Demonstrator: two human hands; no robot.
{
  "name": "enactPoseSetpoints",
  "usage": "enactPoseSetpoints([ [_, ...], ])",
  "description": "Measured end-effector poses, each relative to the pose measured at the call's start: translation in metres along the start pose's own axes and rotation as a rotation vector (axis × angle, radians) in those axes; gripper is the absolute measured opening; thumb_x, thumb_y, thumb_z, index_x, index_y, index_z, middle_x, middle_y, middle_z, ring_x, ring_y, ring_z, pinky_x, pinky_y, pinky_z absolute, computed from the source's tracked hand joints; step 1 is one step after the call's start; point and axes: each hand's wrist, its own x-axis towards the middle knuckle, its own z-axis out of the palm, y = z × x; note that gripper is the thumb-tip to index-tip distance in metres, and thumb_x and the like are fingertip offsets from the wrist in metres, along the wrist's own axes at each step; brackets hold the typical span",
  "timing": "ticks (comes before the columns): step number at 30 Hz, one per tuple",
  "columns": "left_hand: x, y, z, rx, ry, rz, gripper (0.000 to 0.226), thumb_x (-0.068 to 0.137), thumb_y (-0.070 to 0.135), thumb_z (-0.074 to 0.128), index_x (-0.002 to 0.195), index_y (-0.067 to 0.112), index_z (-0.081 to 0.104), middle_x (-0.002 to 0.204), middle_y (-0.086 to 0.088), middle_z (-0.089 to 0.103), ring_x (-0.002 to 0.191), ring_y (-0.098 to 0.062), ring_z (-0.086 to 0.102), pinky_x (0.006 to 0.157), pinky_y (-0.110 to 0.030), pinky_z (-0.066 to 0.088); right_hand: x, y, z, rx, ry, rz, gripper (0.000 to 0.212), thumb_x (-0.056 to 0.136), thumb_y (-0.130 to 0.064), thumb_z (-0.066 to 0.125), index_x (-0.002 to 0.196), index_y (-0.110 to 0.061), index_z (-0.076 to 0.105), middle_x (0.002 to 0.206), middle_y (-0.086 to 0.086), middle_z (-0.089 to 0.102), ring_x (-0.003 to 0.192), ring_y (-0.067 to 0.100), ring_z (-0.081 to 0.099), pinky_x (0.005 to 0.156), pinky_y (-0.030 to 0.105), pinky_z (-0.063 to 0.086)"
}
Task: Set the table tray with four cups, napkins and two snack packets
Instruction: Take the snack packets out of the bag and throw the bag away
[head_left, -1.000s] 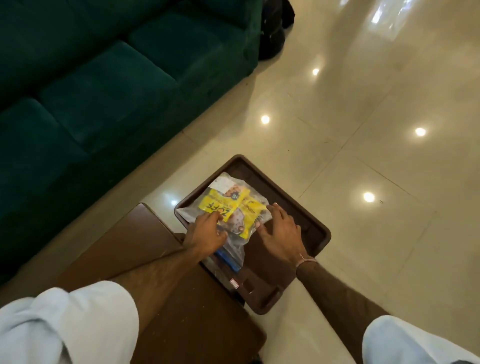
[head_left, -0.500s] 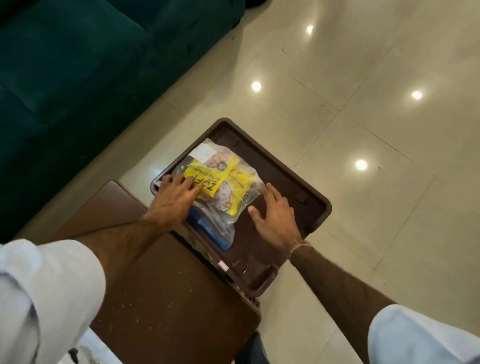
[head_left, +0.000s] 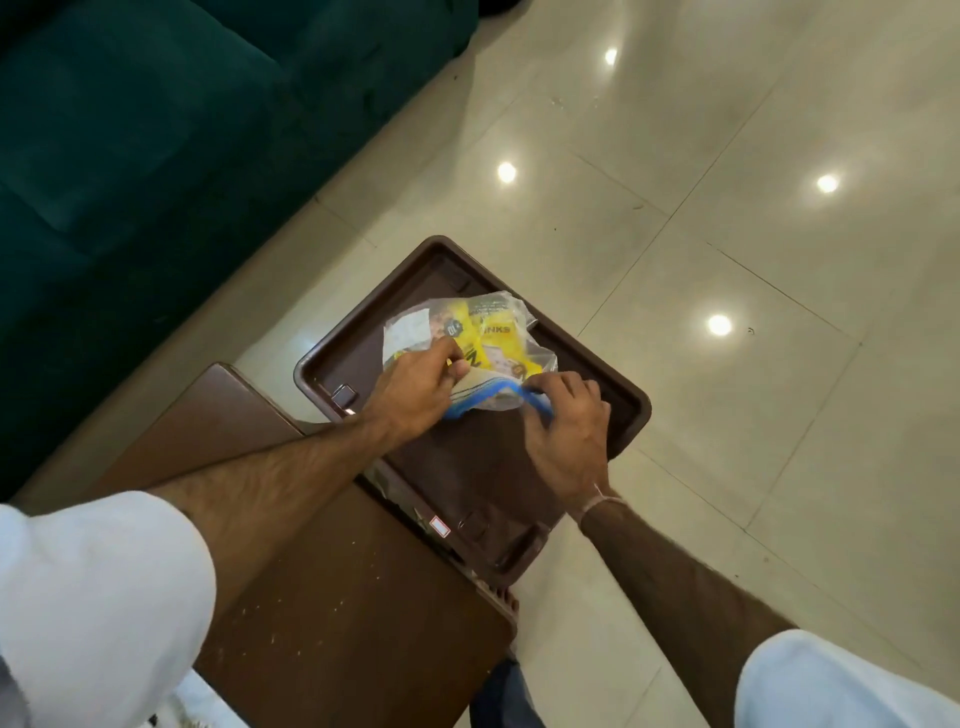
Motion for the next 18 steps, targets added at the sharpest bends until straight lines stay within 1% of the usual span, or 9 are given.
enactPoseSetpoints([
  [2,-0.010,0.001,-0.003,0.084,0.001,0.165,0.051,0.086,0.063,0.056,0.117,0.023,0.049,0.109,0.001,0.056,0.097,-0.021,0.055,0.081,-0.037,0.047,0.011,0.004,-0.007,0.026,0.017,0.006,0.020,0.087,-0.024,0.071,0.106,-0.018,0.072,0.106,0.002,0.066,0.097,0.026,0.054,0.077,0.039,0.037],
  [4,-0.017,0.004,-0.004,0.263,0.048,0.340,0.067,0.076,0.067,0.063,0.121,0.019,0.051,0.119,-0.005,0.052,0.104,-0.022,0.049,0.086,-0.039,0.042,0.021,0.004,-0.013,0.028,0.025,-0.028,0.017,0.087,-0.021,0.072,0.103,-0.017,0.075,0.105,0.003,0.067,0.098,0.026,0.054,0.078,0.040,0.035],
  [6,-0.017,0.011,-0.003,0.388,0.089,0.404,0.051,0.081,0.054,0.066,0.116,0.018,0.060,0.121,-0.008,0.056,0.109,-0.024,0.048,0.090,-0.041,0.042,0.027,0.003,-0.018,-0.009,0.002,-0.081,0.016,0.087,-0.022,0.072,0.102,-0.017,0.076,0.106,0.003,0.066,0.100,0.027,0.054,0.081,0.040,0.033],
  [9,-0.014,0.020,-0.004,0.251,0.071,0.331,0.026,0.091,0.033,0.065,0.108,0.014,0.071,0.104,-0.006,0.070,0.096,-0.021,0.059,0.085,-0.042,0.050,0.028,0.005,-0.025,-0.132,0.019,-0.095,0.021,0.087,-0.025,0.073,0.106,-0.020,0.077,0.115,0.005,0.063,0.108,0.031,0.052,0.086,0.045,0.033],
  [11,-0.014,0.026,-0.002,0.092,0.069,0.190,0.017,0.088,0.028,0.070,0.098,0.015,0.076,0.090,-0.002,0.074,0.082,-0.018,0.064,0.077,-0.040,0.055,0.020,0.001,-0.027,-0.197,0.083,-0.033,0.033,0.081,-0.026,0.077,0.114,-0.020,0.072,0.122,0.007,0.058,0.114,0.030,0.048,0.091,0.044,0.032],
  [13,-0.013,0.030,-0.001,-0.018,0.072,0.001,0.010,0.081,0.024,0.078,0.088,0.017,0.078,0.078,0.004,0.072,0.074,-0.014,0.064,0.072,-0.036,0.058,0.004,-0.009,-0.026,-0.167,0.160,-0.008,0.036,0.079,-0.028,0.076,0.111,-0.018,0.065,0.115,0.008,0.057,0.106,0.026,0.050,0.089,0.036,0.032],
  [15,-0.012,0.033,0.002,-0.075,0.073,-0.120,0.009,0.074,0.023,0.084,0.079,0.019,0.078,0.068,0.008,0.067,0.069,-0.011,0.062,0.066,-0.030,0.056,-0.013,-0.023,-0.020,0.022,0.122,0.035,0.024,0.085,-0.037,0.070,0.097,-0.017,0.064,0.097,0.002,0.063,0.088,0.017,0.058,0.079,0.036,0.047],
  [16,-0.014,0.034,0.004,-0.098,0.079,-0.149,0.010,0.071,0.024,0.086,0.075,0.019,0.077,0.065,0.008,0.065,0.066,-0.010,0.061,0.060,-0.025,0.054,-0.020,-0.031,-0.017,0.153,0.062,0.137,0.027,0.087,-0.044,0.067,0.090,-0.017,0.066,0.087,-0.003,0.067,0.079,0.015,0.062,0.072,0.037,0.053],
  [18,-0.020,0.038,0.008,-0.154,0.096,-0.171,0.015,0.068,0.023,0.087,0.066,0.020,0.072,0.059,0.012,0.062,0.058,-0.004,0.057,0.050,-0.016,0.044,-0.025,-0.041,-0.011,0.424,-0.078,0.447,0.038,0.086,-0.056,0.065,0.087,-0.019,0.072,0.077,-0.006,0.073,0.069,0.015,0.069,0.067,0.037,0.059],
])
